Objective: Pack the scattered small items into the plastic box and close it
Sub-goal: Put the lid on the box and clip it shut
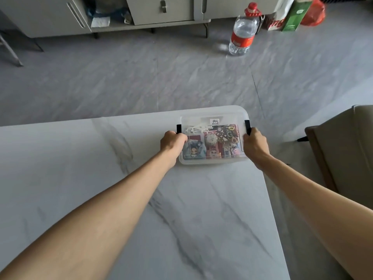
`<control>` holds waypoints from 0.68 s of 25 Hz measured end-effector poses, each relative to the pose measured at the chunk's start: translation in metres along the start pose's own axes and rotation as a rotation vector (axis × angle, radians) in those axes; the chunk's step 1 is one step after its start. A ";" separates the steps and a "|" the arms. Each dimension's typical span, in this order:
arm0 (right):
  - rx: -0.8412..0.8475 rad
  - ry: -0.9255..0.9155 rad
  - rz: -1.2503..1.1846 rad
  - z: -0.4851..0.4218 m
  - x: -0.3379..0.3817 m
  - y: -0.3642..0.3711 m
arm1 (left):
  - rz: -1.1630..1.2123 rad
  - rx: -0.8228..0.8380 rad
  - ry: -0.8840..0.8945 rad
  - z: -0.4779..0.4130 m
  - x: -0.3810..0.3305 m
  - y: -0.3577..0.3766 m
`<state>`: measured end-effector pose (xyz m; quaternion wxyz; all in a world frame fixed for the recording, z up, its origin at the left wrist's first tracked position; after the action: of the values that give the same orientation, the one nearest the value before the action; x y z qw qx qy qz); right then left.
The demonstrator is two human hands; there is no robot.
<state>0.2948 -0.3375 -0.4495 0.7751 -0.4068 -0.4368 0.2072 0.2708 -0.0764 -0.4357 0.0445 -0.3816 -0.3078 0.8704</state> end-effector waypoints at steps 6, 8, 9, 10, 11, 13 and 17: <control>0.102 0.025 0.051 -0.028 -0.011 0.013 | -0.021 0.020 -0.008 -0.014 0.003 0.026; 0.107 -0.012 0.092 -0.024 -0.004 0.011 | -0.045 0.045 0.036 -0.013 0.002 0.020; 0.075 -0.052 0.122 -0.019 0.000 0.008 | -0.061 0.062 0.057 -0.009 0.000 0.016; 0.026 -0.110 0.155 -0.011 0.007 0.005 | -0.078 0.072 0.085 -0.007 -0.001 0.010; -0.005 -0.187 0.185 0.002 0.019 0.001 | -0.105 0.083 0.116 -0.001 -0.005 0.000; 0.077 -0.354 0.228 0.039 0.047 -0.006 | -0.175 0.125 0.189 0.016 -0.016 -0.029; 0.489 -0.523 0.335 0.138 0.104 -0.034 | -0.444 0.294 0.420 0.070 -0.039 -0.107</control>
<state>0.2324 -0.2252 -0.3293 0.6671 -0.2091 -0.4849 0.5255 0.2327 -0.0375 -0.3138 0.3499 -0.4656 -0.2389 0.7770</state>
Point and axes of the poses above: each hand's wrist, its own z-axis away from the middle knuckle, its own y-axis out of the palm, x = y × z, the point moved 5 cm from there along -z, towards the middle knuckle, and after that the axes turned 10 degrees about -x, right-handed, at the moved point
